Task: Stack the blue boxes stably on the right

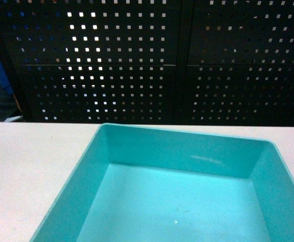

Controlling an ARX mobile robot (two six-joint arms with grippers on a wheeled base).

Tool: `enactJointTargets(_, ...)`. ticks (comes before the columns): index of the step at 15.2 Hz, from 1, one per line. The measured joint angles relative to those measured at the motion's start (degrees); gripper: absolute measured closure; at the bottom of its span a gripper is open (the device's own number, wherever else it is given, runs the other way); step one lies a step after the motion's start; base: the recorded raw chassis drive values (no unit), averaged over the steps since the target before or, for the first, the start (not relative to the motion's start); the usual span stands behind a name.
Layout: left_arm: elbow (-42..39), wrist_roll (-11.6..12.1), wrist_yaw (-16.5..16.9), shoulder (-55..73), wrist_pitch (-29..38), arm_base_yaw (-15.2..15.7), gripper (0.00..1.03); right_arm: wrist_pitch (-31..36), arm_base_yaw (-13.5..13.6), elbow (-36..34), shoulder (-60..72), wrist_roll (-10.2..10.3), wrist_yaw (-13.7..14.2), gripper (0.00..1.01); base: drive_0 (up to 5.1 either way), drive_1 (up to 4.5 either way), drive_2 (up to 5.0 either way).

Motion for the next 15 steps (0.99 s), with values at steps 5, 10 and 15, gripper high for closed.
enactJointTargets(5, 0.0, 0.0, 0.0, 0.0, 0.0, 0.0, 0.05, 0.0, 0.0, 0.0, 0.0, 0.0, 0.0, 0.03, 0.0, 0.00, 0.0)
enactJointTargets(10, 0.0, 0.0, 0.0, 0.0, 0.0, 0.0, 0.05, 0.0, 0.0, 0.0, 0.0, 0.0, 0.0, 0.03, 0.0, 0.00, 0.0)
enactJointTargets(15, 0.0, 0.0, 0.0, 0.0, 0.0, 0.0, 0.05, 0.0, 0.0, 0.0, 0.0, 0.0, 0.0, 0.03, 0.0, 0.00, 0.0)
